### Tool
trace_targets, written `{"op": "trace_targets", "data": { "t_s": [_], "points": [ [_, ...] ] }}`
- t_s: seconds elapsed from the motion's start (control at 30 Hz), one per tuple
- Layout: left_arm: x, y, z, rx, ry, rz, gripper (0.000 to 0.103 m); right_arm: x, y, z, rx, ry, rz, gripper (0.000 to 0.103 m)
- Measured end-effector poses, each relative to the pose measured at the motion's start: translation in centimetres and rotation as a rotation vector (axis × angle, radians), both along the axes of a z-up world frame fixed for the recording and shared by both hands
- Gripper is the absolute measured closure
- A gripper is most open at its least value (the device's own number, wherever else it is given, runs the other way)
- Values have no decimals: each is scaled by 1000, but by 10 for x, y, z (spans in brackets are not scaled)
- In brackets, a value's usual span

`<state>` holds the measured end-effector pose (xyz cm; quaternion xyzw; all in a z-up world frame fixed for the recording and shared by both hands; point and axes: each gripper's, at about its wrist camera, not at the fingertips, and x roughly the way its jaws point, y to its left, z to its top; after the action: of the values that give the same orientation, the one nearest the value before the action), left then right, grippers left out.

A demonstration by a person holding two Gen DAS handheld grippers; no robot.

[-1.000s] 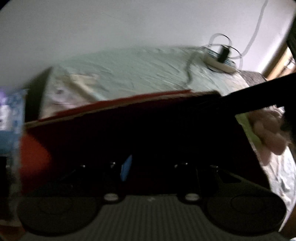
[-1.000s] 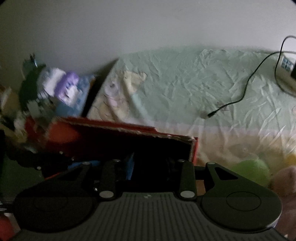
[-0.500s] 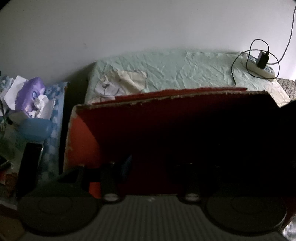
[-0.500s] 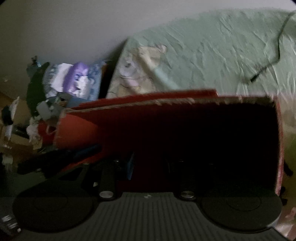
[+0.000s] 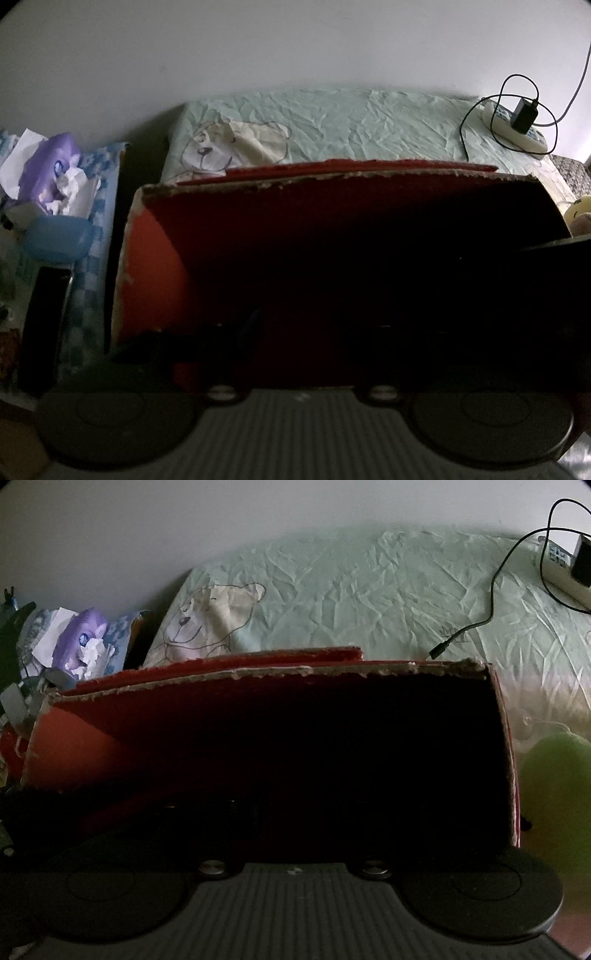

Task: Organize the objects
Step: 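Lower the pine cone into the box and open the right gripper, then reach down and grasp the orange wooden gourd toy with the right gripper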

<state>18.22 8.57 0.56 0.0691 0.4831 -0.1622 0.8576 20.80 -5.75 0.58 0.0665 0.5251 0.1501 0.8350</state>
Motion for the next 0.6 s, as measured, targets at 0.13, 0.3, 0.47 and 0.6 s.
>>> {"op": "trace_targets", "data": {
  "t_s": [0.13,0.3,0.47,0.6],
  "points": [
    [-1,-1,1,15,-20,-10,52,-3,-6,7,67,-31,1,67],
    [-5,7,8,-24,-50,30,60,-20,-24,28,181,-99,-10,67],
    [-33,13,36,-94,-117,32,61,-58,-42,47,244,-190,43,67],
    [-62,6,54,-72,-171,-3,62,-83,-57,55,270,-239,80,67]
  ]
}}
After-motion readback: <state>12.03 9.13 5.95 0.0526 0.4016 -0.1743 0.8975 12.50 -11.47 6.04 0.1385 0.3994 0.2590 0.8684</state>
